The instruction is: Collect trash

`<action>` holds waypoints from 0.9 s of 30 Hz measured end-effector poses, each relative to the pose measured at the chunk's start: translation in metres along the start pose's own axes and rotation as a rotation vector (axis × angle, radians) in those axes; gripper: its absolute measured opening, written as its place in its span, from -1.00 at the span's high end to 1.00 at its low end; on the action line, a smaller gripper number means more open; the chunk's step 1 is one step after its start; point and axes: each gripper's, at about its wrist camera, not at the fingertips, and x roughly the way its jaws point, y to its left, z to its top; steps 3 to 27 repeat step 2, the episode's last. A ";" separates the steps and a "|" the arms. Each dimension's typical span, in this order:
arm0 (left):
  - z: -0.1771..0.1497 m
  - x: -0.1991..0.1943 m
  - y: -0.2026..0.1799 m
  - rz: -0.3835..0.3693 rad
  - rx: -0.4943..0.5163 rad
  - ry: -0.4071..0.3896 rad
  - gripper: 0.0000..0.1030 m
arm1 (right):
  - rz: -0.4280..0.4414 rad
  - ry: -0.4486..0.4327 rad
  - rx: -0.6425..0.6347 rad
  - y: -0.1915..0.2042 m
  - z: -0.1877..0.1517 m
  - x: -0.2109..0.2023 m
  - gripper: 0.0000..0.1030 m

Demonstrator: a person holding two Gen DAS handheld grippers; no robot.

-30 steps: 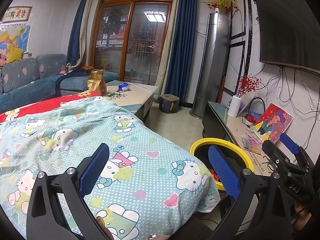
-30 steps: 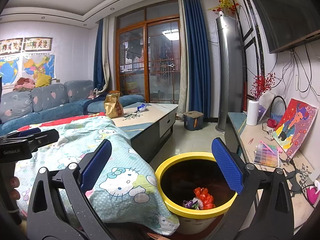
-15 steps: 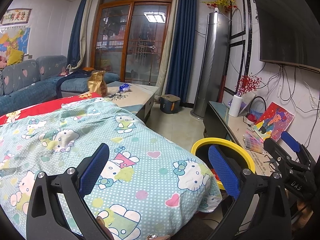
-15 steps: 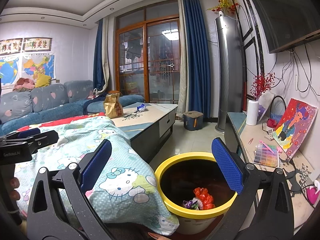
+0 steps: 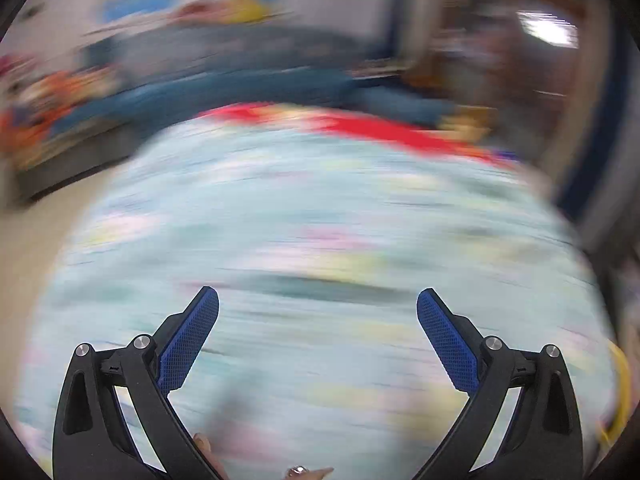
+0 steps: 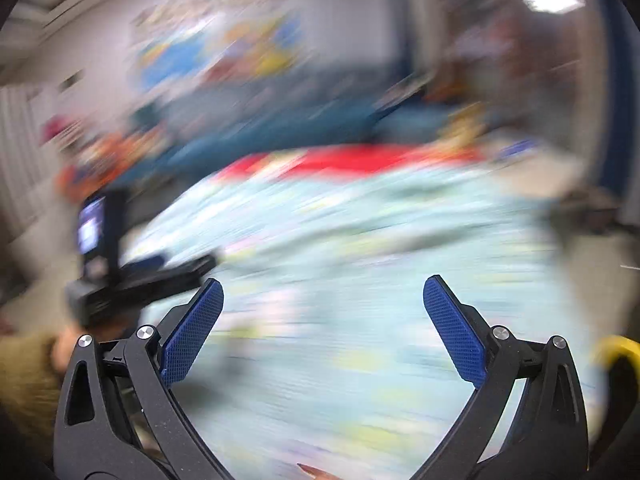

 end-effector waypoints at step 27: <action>0.014 0.027 0.048 0.111 -0.076 0.039 -0.88 | 0.084 0.137 -0.052 0.043 0.013 0.069 -0.79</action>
